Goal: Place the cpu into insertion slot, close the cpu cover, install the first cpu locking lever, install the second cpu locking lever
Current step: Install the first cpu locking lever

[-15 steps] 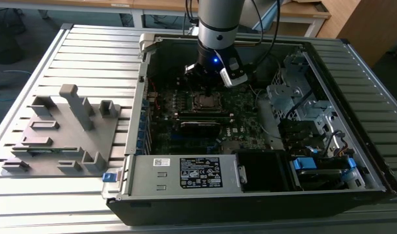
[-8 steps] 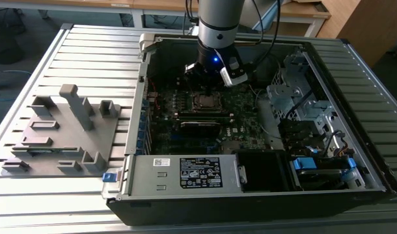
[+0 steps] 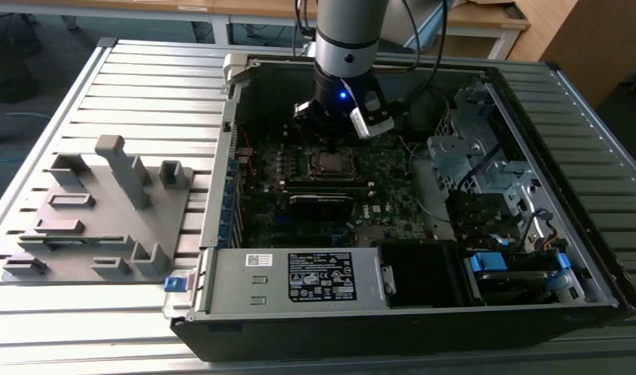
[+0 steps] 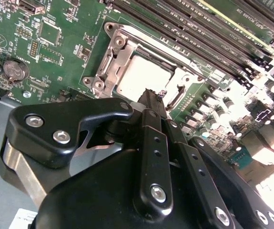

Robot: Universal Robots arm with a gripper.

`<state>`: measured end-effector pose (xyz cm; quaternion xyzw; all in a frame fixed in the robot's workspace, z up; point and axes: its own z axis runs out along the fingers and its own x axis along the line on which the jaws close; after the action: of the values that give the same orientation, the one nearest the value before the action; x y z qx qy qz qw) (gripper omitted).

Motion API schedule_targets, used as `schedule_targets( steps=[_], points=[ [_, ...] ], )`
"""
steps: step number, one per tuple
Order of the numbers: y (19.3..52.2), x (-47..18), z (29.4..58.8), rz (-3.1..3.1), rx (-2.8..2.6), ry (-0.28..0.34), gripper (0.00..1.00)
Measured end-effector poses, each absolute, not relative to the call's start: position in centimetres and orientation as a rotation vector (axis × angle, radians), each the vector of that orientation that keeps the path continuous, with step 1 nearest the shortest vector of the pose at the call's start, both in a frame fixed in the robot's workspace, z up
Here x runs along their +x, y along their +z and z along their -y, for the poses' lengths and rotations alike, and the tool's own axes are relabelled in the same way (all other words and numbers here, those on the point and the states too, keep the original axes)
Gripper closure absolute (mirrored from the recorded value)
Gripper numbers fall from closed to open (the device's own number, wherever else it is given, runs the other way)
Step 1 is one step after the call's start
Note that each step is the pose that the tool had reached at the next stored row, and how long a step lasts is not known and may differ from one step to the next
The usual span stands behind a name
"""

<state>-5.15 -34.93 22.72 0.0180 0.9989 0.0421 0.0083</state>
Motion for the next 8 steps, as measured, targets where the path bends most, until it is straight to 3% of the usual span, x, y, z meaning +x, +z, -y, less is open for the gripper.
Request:
schedule_targets(
  steps=[8],
  points=[
    [22.82, -5.37, 34.94, -3.121, 0.056, 0.131, 0.9]
  ],
)
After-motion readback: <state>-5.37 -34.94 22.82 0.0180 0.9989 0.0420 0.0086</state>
